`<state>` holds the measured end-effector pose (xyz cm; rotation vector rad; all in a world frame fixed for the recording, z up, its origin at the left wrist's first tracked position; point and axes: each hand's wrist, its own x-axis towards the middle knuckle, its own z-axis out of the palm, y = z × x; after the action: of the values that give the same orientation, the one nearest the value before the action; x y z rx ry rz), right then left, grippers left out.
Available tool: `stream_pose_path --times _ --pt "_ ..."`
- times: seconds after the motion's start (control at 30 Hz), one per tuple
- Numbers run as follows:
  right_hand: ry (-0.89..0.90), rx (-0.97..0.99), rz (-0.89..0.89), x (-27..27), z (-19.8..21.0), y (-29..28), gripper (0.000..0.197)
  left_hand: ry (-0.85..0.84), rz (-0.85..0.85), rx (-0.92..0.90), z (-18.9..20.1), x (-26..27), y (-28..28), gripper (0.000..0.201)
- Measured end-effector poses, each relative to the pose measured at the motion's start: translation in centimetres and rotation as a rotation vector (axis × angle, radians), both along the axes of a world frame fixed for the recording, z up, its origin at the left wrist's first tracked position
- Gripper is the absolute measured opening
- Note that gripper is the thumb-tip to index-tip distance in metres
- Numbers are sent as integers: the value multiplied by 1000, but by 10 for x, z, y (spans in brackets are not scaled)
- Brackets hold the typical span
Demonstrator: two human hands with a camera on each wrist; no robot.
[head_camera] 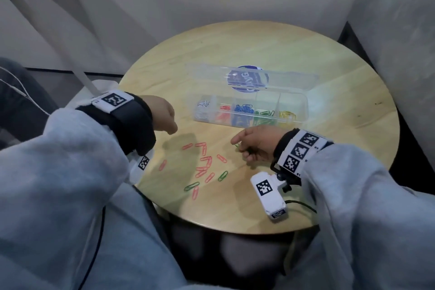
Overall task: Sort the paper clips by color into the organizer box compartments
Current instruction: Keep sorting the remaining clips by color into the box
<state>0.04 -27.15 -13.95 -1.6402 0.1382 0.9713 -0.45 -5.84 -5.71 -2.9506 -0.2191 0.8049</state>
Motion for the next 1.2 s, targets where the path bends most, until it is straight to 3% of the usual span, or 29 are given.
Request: stream_pose_path --times 0.1,0.23,0.47,0.57,0.73,0.87,1.07,1.2 --pt "44 44 -22 -2 1 8 30 112 -84 14 -11 -10 -11 15" --pt "23 5 18 -6 1 13 22 270 -220 61 -40 -20 -33 32" --pt "-531 -557 586 -18 0 20 26 383 -316 130 -77 -28 -46 29" --pt "-624 -684 742 -24 -1 26 11 356 -351 163 -82 -29 -48 24" --pt "-731 -777 1030 -22 -1 37 10 360 -348 160 -84 -23 -44 18" --pt "-843 -839 1051 -25 -6 41 11 345 -314 144 -84 -19 -41 28" --pt "-803 -791 1056 -27 -6 42 19 335 -257 141 -81 -17 -37 31" --pt "-745 -872 1100 -29 -4 39 17 329 -210 111 -84 -18 -38 24"
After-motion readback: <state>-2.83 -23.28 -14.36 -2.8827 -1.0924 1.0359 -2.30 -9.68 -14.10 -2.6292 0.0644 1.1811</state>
